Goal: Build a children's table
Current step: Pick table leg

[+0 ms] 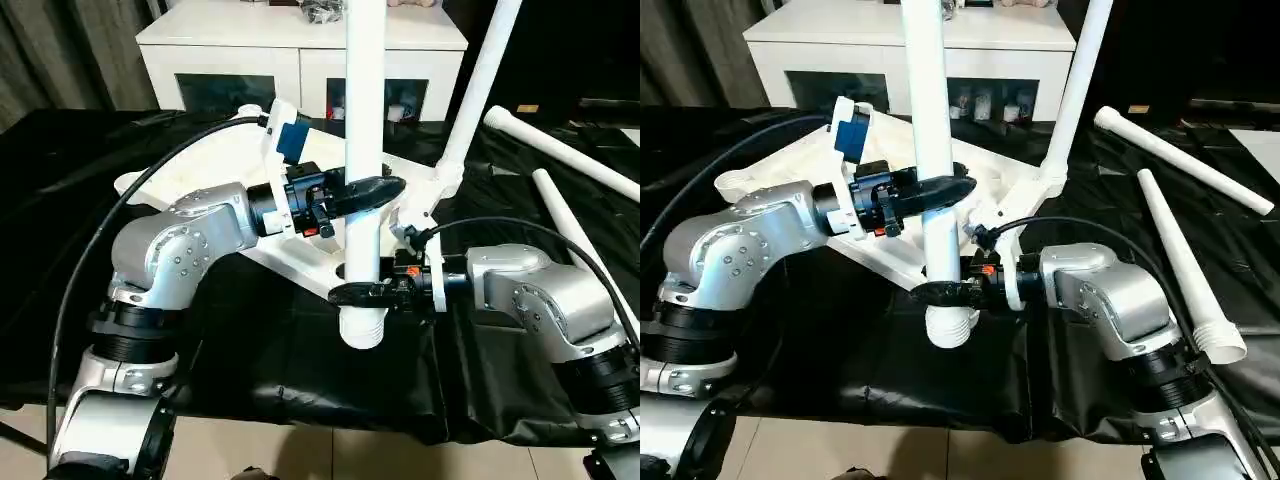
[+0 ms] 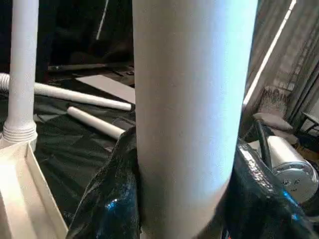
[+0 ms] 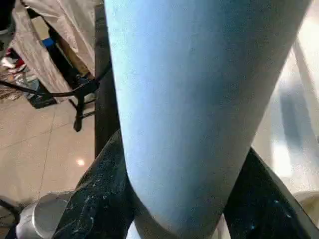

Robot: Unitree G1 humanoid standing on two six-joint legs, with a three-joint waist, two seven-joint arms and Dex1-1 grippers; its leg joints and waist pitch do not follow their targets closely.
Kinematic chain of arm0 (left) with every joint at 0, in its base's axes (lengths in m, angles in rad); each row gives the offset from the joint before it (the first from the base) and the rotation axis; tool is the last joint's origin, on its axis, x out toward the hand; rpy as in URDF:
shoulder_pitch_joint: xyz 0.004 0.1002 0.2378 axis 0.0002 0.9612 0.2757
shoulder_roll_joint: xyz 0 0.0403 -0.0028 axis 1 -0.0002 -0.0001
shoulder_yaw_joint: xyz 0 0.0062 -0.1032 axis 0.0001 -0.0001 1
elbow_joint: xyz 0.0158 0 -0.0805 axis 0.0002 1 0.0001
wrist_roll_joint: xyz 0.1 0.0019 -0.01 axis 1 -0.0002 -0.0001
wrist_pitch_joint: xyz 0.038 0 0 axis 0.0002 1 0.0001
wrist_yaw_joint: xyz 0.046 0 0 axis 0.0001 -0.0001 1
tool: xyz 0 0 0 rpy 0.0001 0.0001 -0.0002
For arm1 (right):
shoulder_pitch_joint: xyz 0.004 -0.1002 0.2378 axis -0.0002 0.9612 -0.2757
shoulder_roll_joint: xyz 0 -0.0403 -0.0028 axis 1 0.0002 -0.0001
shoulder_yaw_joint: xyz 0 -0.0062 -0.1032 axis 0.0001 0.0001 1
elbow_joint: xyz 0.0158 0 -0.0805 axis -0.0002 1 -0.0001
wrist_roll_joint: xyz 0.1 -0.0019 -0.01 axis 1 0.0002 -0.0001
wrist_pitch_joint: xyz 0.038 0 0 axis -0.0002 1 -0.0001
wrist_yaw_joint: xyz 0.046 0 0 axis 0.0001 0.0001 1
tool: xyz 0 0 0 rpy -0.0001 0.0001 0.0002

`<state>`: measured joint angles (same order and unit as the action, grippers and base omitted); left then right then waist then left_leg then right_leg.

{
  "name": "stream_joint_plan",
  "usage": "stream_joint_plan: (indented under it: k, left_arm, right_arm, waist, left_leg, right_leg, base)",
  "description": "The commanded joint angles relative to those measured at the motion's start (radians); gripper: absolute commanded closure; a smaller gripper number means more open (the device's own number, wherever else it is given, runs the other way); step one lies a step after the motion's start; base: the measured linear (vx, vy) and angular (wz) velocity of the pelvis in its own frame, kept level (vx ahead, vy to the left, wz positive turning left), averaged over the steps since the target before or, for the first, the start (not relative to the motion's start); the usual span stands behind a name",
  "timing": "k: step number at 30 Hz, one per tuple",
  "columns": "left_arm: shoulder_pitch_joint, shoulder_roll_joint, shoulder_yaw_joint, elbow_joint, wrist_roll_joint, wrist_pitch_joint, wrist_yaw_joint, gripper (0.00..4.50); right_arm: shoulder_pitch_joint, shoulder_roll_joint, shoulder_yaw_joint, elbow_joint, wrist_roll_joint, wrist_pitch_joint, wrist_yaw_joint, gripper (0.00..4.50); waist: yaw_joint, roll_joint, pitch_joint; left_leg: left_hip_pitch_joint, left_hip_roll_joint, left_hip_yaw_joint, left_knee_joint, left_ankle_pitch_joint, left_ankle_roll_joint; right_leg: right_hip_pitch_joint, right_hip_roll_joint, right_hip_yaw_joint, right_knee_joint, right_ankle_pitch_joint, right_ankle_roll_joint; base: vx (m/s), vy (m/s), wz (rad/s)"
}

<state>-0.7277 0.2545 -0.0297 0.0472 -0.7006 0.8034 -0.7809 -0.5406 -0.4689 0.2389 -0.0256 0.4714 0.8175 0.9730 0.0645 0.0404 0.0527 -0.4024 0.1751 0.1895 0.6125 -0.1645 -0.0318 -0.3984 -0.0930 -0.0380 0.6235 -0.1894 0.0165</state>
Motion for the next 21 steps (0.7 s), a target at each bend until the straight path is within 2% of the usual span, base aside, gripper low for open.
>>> stream_joint_plan:
  k: [1, 3, 4, 5, 6, 7, 8, 9, 11, 12, 13, 14, 15, 16, 17, 18, 19, 20, 21]
  left_arm:
    - [-0.021, 0.012, 0.032, 0.011, 0.016, -0.018, 0.01, 1.92]
    - [-0.019, 0.02, 0.036, 0.021, 0.015, -0.026, -0.005, 1.92]
    - [-0.019, 0.025, 0.035, 0.029, 0.026, -0.044, -0.011, 1.58]
    - [-0.019, 0.032, 0.032, 0.038, 0.039, -0.065, -0.022, 1.58]
    - [-0.02, 0.04, 0.027, 0.05, 0.059, -0.102, -0.035, 1.58]
    - [-0.022, 0.045, 0.027, 0.071, 0.082, -0.146, -0.04, 1.51]
    - [-0.025, 0.051, 0.024, 0.097, 0.107, -0.194, -0.049, 1.35]
    - [-0.025, 0.066, 0.008, 0.128, 0.142, -0.249, -0.075, 1.19]
    - [-0.023, 0.12, -0.078, 0.191, 0.245, -0.343, -0.129, 1.09]
    - [-0.021, 0.157, -0.15, 0.231, 0.323, -0.412, -0.163, 1.09]
    - [-0.02, 0.186, -0.212, 0.263, 0.391, -0.47, -0.19, 1.09]
    - [-0.021, 0.194, -0.239, 0.282, 0.418, -0.493, -0.196, 1.09]
    - [-0.027, 0.222, -0.337, 0.36, 0.521, -0.583, -0.221, 1.09]
    - [-0.033, 0.228, -0.387, 0.425, 0.571, -0.65, -0.247, 1.09]
    - [-0.037, 0.229, -0.419, 0.472, 0.606, -0.699, -0.266, 1.09]
    - [-0.052, 0.226, -0.453, 0.555, 0.654, -0.769, -0.305, 1.09]
    - [-0.052, 0.226, -0.453, 0.555, 0.654, -0.769, -0.305, 1.09]
    - [-0.075, 0.212, -0.47, 0.634, 0.698, -0.831, -0.307, 1.09]
    - [-0.091, 0.202, -0.48, 0.683, 0.721, -0.876, -0.305, 1.09]
  right_arm:
    - [0.007, 0.007, -0.063, 0.018, -0.016, -0.006, -0.061, 2.65]
    - [0.0, 0.035, -0.11, 0.04, -0.031, -0.018, -0.141, 2.65]
    - [-0.003, 0.047, -0.131, 0.049, -0.036, -0.022, -0.175, 2.65]
    - [-0.006, 0.055, -0.147, 0.057, -0.04, -0.028, -0.2, 2.65]
    - [-0.007, 0.063, -0.165, 0.065, -0.044, -0.034, -0.227, 2.65]
    - [-0.007, 0.068, -0.18, 0.071, -0.047, -0.039, -0.25, 2.65]
    - [-0.006, 0.071, -0.193, 0.076, -0.051, -0.047, -0.272, 2.65]
    - [-0.003, 0.072, -0.204, 0.082, -0.061, -0.06, -0.297, 2.65]
    - [0.003, 0.067, -0.216, 0.091, -0.087, -0.084, -0.337, 2.65]
    - [0.007, 0.058, -0.216, 0.097, -0.107, -0.1, -0.353, 2.65]
    - [0.011, 0.05, -0.213, 0.102, -0.124, -0.112, -0.363, 2.65]
    - [0.014, 0.045, -0.211, 0.1, -0.128, -0.115, -0.361, 2.65]
    - [0.025, 0.03, -0.206, 0.092, -0.145, -0.123, -0.357, 2.65]
    - [0.038, 0.018, -0.2, 0.069, -0.151, -0.117, -0.35, 2.65]
    - [0.047, 0.01, -0.197, 0.054, -0.156, -0.113, -0.346, 2.65]
    - [0.064, 0.002, -0.201, 0.024, -0.143, -0.119, -0.329, 2.65]
    - [0.064, 0.002, -0.201, 0.024, -0.143, -0.119, -0.329, 2.65]
    - [0.082, -0.013, -0.202, -0.009, -0.131, -0.106, -0.319, 2.65]
    - [0.091, -0.021, -0.201, -0.024, -0.125, -0.101, -0.314, 2.65]
  waist:
    - [0.003, -0.015, -0.074]
    - [0.002, -0.015, -0.074]
    - [0.0, -0.016, -0.074]
    - [0.001, -0.016, -0.074]
    - [-0.002, -0.004, -0.074]
    - [-0.004, -0.009, -0.075]
    - [-0.003, -0.004, -0.075]
    - [-0.005, -0.005, -0.076]
    - [-0.005, -0.005, -0.076]
    - [-0.003, -0.004, -0.076]
    - [-0.007, -0.005, -0.076]
    - [-0.009, -0.003, -0.076]
    - [-0.005, -0.001, -0.077]
    - [-0.007, -0.001, -0.078]
    - [-0.006, 0.002, -0.08]
    - [-0.006, 0.004, -0.083]
    - [-0.007, 0.002, -0.085]
    - [-0.008, 0.009, -0.087]
    - [-0.01, 0.003, -0.085]
  left_leg:
    - [0.028, 0.036, -0.016, -0.067, -0.179, -0.001]
    - [0.029, 0.035, -0.016, -0.068, -0.181, -0.006]
    - [0.03, 0.034, -0.016, -0.068, -0.19, -0.011]
    - [0.03, 0.035, -0.017, -0.069, -0.188, -0.013]
    - [0.03, 0.034, -0.017, -0.069, -0.192, -0.017]
    - [0.031, 0.033, -0.016, -0.069, -0.199, -0.019]
    - [0.031, 0.033, -0.017, -0.069, -0.2, -0.02]
    - [0.032, 0.034, -0.017, -0.07, -0.201, -0.025]
    - [0.032, 0.033, -0.019, -0.073, -0.205, -0.027]
    - [0.034, 0.034, -0.023, -0.074, -0.213, -0.026]
    - [0.034, 0.035, -0.022, -0.075, -0.217, -0.035]
    - [0.035, 0.036, -0.02, -0.076, -0.218, -0.042]
    - [0.036, 0.035, -0.021, -0.075, -0.21, -0.04]
    - [0.035, 0.035, -0.021, -0.075, -0.207, -0.041]
    - [0.036, 0.036, -0.019, -0.074, -0.203, -0.043]
    - [0.031, 0.035, -0.021, -0.074, -0.18, -0.04]
    - [0.032, 0.036, -0.02, -0.072, -0.171, -0.033]
    - [0.033, 0.036, -0.02, -0.072, -0.168, -0.029]
    - [0.032, 0.037, -0.019, -0.071, -0.172, -0.02]
  right_leg:
    - [0.043, -0.038, 0.028, -0.068, -0.157, -0.233]
    - [0.04, -0.039, 0.029, -0.07, -0.173, -0.23]
    - [0.041, -0.038, 0.027, -0.07, -0.185, -0.229]
    - [0.041, -0.038, 0.028, -0.071, -0.184, -0.227]
    - [0.039, -0.037, 0.028, -0.072, -0.184, -0.222]
    - [0.039, -0.035, 0.027, -0.073, -0.181, -0.218]
    - [0.039, -0.036, 0.028, -0.074, -0.179, -0.216]
    - [0.041, -0.035, 0.027, -0.073, -0.17, -0.21]
    - [0.04, -0.035, 0.027, -0.076, -0.17, -0.199]
    - [0.036, -0.035, 0.028, -0.081, -0.193, -0.178]
    - [0.038, -0.035, 0.029, -0.078, -0.194, -0.164]
    - [0.039, -0.036, 0.03, -0.074, -0.188, -0.164]
    - [0.035, -0.035, 0.03, -0.081, -0.175, -0.161]
    - [0.041, -0.036, 0.031, -0.077, -0.147, -0.161]
    - [0.042, -0.037, 0.031, -0.073, -0.129, -0.164]
    - [0.047, -0.038, 0.03, -0.067, -0.085, -0.176]
    - [0.048, -0.039, 0.029, -0.063, -0.041, -0.194]
    - [0.047, -0.039, 0.028, -0.06, -0.022, -0.207]
    - [0.05, -0.039, 0.028, -0.063, 0.001, -0.225]
  base:
    - [0.0, 0.0, 0.0]
    - [0.0, 0.0, 0.0]
    - [0.0, 0.0, 0.0]
    - [0.0, 0.0, 0.0]
    - [0.0, 0.0, 0.0]
    - [0.0, 0.0, 0.0]
    - [0.0, 0.0, 0.0]
    - [0.0, 0.0, 0.0]
    - [0.0, 0.0, 0.0]
    - [0.0, 0.0, 0.0]
    - [0.0, 0.0, 0.0]
    - [0.0, 0.0, 0.0]
    - [0.0, 0.0, 0.0]
    - [0.0, 0.0, 0.0]
    - [0.0, 0.0, 0.0]
    - [0.0, 0.0, 0.0]
    - [0.0, 0.0, 0.0]
    - [0.0, 0.0, 0.0]
    - [0.0, 0.0, 0.0]
